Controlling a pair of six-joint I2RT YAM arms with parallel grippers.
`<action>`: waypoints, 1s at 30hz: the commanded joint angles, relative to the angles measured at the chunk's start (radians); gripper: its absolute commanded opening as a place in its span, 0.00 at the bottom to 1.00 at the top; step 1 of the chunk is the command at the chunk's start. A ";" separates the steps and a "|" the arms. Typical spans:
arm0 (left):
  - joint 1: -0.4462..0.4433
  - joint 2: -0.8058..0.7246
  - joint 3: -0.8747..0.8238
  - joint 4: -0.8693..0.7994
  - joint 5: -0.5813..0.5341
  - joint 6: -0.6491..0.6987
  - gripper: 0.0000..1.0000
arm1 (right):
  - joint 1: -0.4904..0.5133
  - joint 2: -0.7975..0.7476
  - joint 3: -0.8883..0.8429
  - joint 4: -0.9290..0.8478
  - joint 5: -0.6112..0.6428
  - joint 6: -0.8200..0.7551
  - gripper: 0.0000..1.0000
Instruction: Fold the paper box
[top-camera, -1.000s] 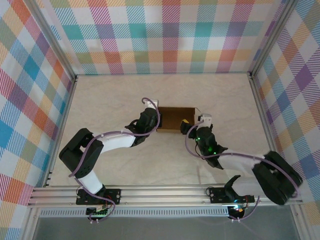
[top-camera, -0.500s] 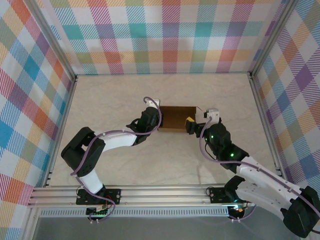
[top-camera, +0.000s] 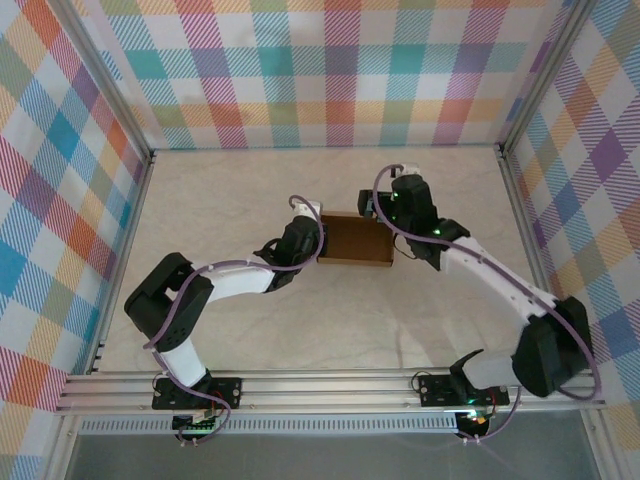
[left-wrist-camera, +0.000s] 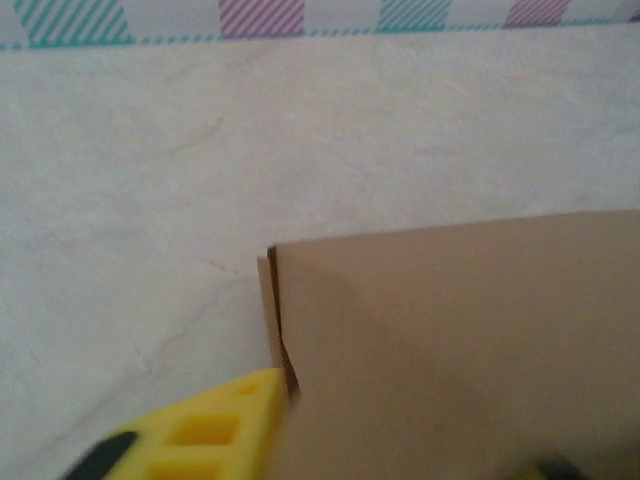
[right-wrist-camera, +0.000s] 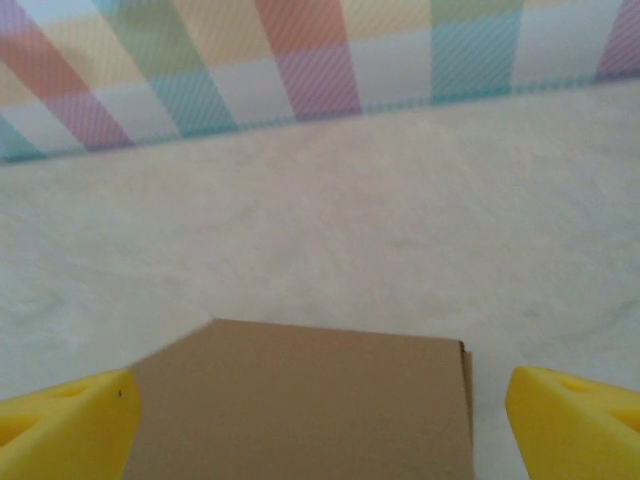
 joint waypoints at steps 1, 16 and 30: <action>-0.025 -0.021 -0.047 -0.004 0.014 0.005 0.44 | -0.012 0.049 0.028 -0.043 -0.035 0.016 0.94; -0.100 -0.475 -0.271 -0.182 0.034 -0.023 1.00 | -0.023 0.120 -0.120 0.064 -0.077 0.017 0.94; 0.117 -0.197 0.228 -0.669 0.424 -0.313 0.89 | -0.050 -0.038 -0.245 0.083 -0.180 0.084 0.95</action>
